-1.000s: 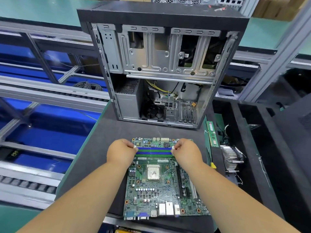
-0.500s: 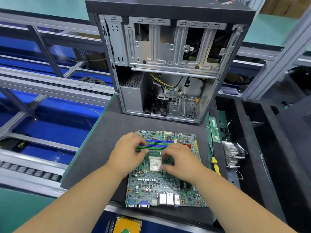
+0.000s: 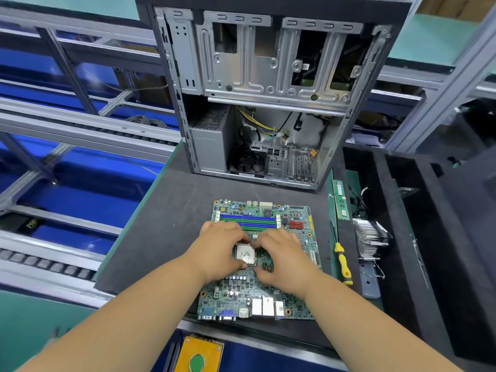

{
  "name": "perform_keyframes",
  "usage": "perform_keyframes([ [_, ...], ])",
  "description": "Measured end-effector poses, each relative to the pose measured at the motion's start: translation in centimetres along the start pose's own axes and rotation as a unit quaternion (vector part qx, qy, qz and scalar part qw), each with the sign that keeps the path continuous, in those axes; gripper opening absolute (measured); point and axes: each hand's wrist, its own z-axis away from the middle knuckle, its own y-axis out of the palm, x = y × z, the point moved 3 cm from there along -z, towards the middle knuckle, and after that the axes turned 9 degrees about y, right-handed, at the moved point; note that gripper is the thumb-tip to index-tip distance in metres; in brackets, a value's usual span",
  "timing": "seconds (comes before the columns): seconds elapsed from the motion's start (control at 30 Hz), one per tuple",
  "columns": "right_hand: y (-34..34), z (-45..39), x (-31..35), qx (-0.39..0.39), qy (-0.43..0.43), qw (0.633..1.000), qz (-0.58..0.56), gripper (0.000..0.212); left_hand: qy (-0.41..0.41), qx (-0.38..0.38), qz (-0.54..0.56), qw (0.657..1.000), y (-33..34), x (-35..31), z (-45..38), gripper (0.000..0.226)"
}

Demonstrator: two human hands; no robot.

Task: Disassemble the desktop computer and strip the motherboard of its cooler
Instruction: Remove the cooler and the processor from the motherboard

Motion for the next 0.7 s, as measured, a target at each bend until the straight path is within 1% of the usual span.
perform_keyframes([
  [0.17,-0.5,0.0,0.7,-0.019,-0.033,0.999,0.040,0.047,-0.011,0.001,0.005,1.000,0.0,0.1,0.0,0.056],
  [0.27,-1.6,-0.7,1.1,-0.049,-0.052,0.996,0.060,0.033,-0.015,0.004,0.014,1.000,-0.1,0.0,0.1,0.056],
  [0.37,-2.9,-1.6,0.8,-0.077,-0.017,0.996,0.042,0.021,-0.009,0.025,0.012,1.000,-0.4,0.0,0.0,0.060],
  [0.47,-3.6,-2.3,0.8,-0.086,0.011,0.996,0.018,0.017,-0.003,0.036,0.006,0.999,-0.8,0.2,0.3,0.061],
  [0.57,-3.7,-2.5,1.1,-0.095,0.017,0.995,0.013,0.014,-0.004,0.020,0.005,1.000,-1.0,0.6,0.7,0.061],
  [0.63,-3.5,-2.3,1.4,-0.104,0.007,0.995,0.011,0.012,-0.009,0.016,0.004,1.000,-1.2,0.9,1.0,0.061],
  [0.7,-3.3,-1.9,1.8,-0.112,-0.024,0.993,0.021,0.015,-0.012,0.010,0.012,1.000,-1.2,1.4,1.4,0.059],
])
